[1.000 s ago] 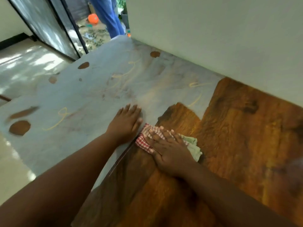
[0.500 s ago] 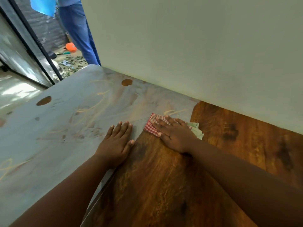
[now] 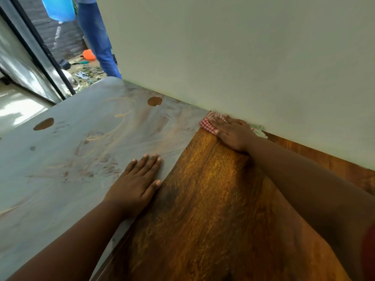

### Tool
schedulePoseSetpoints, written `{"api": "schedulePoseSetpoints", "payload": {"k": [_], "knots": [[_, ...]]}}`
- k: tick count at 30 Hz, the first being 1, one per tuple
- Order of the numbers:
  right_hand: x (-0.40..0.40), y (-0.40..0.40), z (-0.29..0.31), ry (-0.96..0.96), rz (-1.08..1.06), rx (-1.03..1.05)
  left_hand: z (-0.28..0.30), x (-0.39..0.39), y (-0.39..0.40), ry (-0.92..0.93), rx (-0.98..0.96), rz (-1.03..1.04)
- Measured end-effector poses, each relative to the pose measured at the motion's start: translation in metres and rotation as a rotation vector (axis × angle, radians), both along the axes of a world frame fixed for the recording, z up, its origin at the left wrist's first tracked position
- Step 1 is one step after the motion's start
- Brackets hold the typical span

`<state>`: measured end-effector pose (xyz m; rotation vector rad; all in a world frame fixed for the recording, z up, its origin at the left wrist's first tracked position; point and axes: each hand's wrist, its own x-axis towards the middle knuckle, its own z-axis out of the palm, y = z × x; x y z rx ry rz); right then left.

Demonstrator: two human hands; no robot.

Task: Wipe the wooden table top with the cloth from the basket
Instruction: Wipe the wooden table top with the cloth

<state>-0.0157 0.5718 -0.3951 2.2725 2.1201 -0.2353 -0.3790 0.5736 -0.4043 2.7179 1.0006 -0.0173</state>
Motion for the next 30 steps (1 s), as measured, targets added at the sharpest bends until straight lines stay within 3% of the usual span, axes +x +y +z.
{"api": "schedulePoseSetpoints", "payload": {"k": [10,30], "knots": [[0.005,0.004,0.003,-0.016,-0.023,-0.007,0.000,0.000,-0.001,-0.015,-0.008,0.005],[0.007,-0.039,-0.004,-0.086,-0.318,0.026,-0.001,0.000,-0.001,-0.034,0.008,0.005]]}}
